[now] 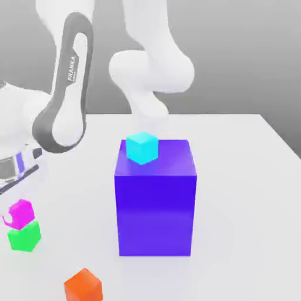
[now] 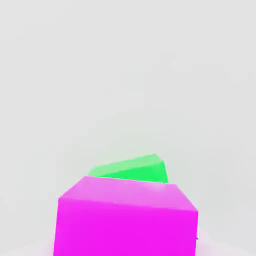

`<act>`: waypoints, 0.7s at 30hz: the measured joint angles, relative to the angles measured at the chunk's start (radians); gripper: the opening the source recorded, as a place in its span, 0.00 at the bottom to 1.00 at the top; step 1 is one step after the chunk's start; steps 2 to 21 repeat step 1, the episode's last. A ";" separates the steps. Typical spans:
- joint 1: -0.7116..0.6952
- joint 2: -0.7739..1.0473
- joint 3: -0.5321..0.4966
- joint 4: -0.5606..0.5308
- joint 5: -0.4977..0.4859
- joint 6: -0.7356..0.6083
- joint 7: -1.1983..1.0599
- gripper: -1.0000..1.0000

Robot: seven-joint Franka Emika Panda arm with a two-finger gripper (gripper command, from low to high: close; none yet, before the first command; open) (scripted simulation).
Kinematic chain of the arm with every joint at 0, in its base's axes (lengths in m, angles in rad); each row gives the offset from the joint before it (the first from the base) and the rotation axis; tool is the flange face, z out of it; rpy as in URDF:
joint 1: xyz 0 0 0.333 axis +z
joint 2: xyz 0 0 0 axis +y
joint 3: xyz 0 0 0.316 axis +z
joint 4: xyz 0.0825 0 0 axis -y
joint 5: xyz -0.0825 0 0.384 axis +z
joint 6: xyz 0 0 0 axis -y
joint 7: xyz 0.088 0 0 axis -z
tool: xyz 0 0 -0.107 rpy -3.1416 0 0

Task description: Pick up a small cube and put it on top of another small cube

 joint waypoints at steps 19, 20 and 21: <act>0.000 0.000 0.000 0.000 0.000 0.000 0.000 1.00; 0.000 0.000 0.000 0.000 0.000 0.000 0.000 1.00; 0.000 0.000 0.000 0.000 0.000 0.000 0.000 1.00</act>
